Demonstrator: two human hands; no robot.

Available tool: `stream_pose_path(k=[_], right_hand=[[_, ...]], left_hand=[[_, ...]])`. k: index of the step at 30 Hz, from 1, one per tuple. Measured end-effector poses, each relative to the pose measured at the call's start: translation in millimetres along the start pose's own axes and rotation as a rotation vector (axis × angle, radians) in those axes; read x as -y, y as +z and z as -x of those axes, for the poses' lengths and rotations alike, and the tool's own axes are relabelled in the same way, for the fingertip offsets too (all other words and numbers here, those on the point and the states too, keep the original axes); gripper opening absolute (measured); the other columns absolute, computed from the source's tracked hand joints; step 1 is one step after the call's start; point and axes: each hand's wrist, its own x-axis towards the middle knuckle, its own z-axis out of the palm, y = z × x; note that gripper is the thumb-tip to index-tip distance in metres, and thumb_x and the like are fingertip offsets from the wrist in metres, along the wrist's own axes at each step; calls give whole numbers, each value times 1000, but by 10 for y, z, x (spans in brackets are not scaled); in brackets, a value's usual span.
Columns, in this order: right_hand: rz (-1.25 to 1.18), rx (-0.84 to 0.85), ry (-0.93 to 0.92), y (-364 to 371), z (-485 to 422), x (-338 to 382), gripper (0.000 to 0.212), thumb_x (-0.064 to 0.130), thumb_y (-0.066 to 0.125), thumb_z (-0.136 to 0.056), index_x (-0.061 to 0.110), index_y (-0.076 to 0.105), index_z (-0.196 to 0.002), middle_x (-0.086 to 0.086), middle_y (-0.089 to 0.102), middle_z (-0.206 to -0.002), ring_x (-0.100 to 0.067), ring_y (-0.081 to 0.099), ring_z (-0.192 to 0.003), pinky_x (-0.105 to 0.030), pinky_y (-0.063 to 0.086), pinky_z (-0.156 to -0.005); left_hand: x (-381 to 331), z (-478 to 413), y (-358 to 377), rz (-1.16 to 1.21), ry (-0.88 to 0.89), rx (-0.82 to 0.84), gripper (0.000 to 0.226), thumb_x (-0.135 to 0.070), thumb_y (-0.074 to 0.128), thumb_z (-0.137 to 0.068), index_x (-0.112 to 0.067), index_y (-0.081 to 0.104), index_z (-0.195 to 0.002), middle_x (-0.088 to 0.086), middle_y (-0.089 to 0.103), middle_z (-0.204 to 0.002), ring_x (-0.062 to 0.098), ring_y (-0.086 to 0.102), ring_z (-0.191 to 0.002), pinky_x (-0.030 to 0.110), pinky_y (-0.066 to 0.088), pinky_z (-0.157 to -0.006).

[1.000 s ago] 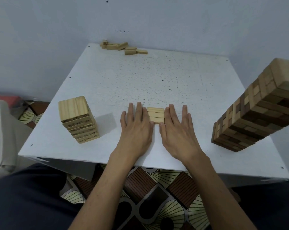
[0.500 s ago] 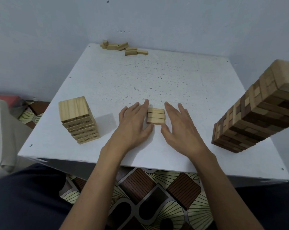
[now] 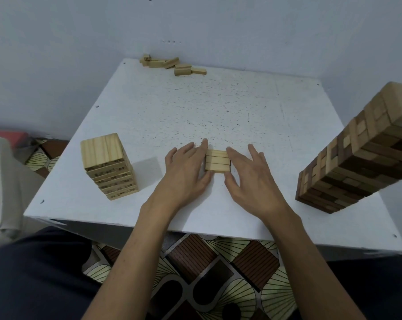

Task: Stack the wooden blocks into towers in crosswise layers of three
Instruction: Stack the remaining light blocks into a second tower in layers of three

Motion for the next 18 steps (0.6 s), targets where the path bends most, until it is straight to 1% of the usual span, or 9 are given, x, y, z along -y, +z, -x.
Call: stream_pose_path(k=[7,12,15,16,18], right_hand=[[-1,-17,-4,11,-3,-15,56,25,45,-102,12,28,-154,0,39,-155,-34,7,-151,-46,3,-123],[-17,-31,-24,-11,-36,-31,60,25,49,-100,13,27,-155,1,38,-156,-33,10,-151,-47,5,-122],[-32,-30,-41,-10,-49,-38,61,26,50,-99,14,27,-155,2,41,-154,-32,12,-150,-47,5,-122],[-35,-27,-43,-8,-50,-42,62,26,50,-99,15,27,-155,2,42,-153,-32,12,-150,-47,5,-122],[-40,-24,-42,2,-56,-54,62,27,51,-99,16,27,-155,1,44,-152,-31,14,-150,-46,5,-122]], left_hand=[[7,-13,2,-17,5,-3,68,-35,49,-99,-18,18,-157,-8,42,-151,18,18,-150,37,3,-119],[16,-22,-3,21,12,7,70,-38,50,-98,-18,18,-157,-6,39,-154,18,19,-150,37,5,-120],[17,-19,-1,68,20,23,77,-47,39,-88,-19,18,-157,-6,43,-152,18,21,-149,39,7,-120],[25,-19,6,80,19,21,79,-48,38,-86,-19,19,-157,-6,44,-151,18,22,-149,40,8,-120],[49,-26,29,95,14,15,78,-47,42,-87,-19,20,-157,-4,45,-150,18,22,-149,41,9,-120]])
